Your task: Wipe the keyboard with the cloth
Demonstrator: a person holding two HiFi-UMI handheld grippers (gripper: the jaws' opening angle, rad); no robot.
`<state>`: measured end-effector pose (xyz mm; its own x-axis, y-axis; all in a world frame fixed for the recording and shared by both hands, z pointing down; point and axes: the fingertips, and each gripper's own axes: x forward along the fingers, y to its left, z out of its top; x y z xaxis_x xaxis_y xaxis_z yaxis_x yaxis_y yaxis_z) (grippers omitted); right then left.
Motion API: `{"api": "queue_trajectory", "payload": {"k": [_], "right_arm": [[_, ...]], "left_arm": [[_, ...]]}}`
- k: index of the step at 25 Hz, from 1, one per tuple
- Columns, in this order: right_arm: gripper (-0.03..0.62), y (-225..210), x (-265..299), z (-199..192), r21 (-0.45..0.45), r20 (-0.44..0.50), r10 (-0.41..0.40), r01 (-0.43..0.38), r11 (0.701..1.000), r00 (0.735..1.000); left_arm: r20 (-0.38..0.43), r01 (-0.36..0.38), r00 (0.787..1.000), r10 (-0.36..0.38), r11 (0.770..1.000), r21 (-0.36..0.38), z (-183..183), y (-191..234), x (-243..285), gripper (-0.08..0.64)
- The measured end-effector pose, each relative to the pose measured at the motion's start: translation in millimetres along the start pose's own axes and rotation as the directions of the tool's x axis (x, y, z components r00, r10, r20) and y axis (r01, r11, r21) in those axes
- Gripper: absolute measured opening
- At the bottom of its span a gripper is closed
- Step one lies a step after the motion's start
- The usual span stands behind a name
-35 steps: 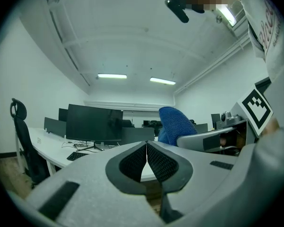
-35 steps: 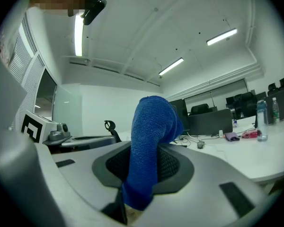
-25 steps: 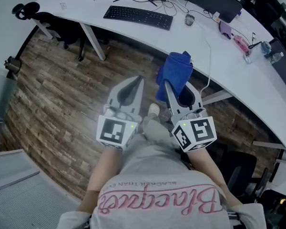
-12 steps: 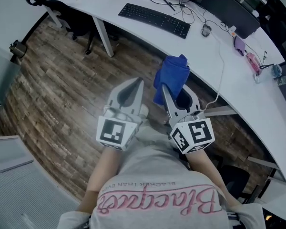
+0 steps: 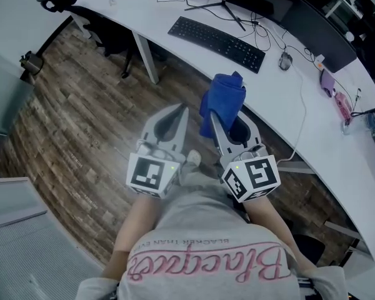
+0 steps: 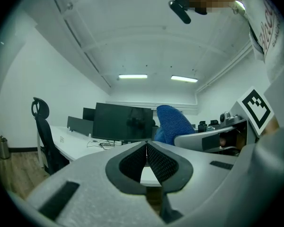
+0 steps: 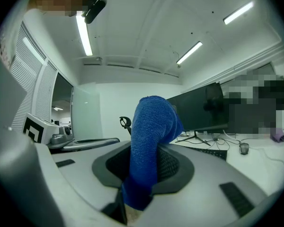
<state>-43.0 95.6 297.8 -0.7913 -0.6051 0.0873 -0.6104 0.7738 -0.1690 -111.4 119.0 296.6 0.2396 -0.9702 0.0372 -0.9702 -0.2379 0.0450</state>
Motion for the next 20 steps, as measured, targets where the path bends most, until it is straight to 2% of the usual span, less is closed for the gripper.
{"api": "queue_trajectory", "payload": {"k": [11, 20], "right_arm": [[0.100, -27, 83, 16, 0.012, 0.006, 0.040, -0.040, 0.999, 0.999], [0.100, -33, 109, 26, 0.023, 0.029, 0.085, -0.086, 0.996, 0.996]], "left_arm": [[-0.003, -0.022, 1.000, 0.022, 0.999, 0.029, 13, 65, 60, 0.006], [0.023, -0.054, 0.998, 0.052, 0.997, 0.060, 21, 84, 80, 0.006]]}}
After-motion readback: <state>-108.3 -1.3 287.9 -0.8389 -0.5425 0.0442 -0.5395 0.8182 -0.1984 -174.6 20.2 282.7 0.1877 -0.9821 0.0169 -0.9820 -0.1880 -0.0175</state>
